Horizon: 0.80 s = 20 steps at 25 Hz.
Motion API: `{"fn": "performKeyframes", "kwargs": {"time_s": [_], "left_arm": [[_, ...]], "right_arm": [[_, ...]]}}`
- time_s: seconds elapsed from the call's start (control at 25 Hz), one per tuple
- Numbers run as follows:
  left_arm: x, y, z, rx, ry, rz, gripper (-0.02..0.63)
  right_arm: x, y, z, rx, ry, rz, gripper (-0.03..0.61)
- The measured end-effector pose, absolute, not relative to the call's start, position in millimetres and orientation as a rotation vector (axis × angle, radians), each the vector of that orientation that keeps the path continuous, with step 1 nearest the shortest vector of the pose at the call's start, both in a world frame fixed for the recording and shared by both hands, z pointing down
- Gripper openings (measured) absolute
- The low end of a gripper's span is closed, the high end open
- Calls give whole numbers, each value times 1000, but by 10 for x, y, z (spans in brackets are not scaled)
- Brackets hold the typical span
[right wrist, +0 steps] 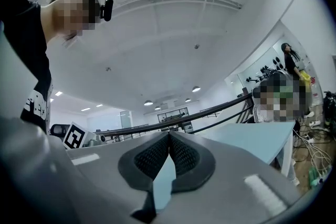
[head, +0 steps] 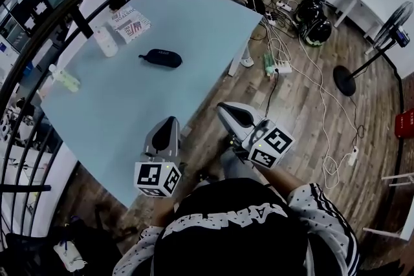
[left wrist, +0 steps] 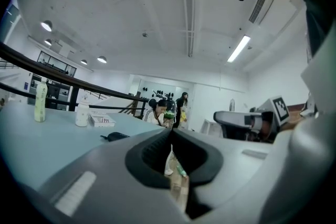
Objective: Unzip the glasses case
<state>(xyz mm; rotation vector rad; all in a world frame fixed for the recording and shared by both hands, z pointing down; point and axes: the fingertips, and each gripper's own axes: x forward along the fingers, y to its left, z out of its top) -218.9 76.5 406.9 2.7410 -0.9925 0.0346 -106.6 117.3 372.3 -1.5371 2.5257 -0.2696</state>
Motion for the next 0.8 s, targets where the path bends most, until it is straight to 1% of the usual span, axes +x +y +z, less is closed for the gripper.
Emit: {"fn": "performKeyframes", "kwargs": {"time_s": [0.48, 0.8], "left_arm": [[-2100, 364, 3867, 2729, -1141, 30, 0], [-1894, -33, 3944, 2685, -1267, 96, 0]], "right_arm": [[-861, 610, 3613, -1391, 2583, -227, -15], [-546, 94, 3817, -1312, 2606, -294, -15]]}}
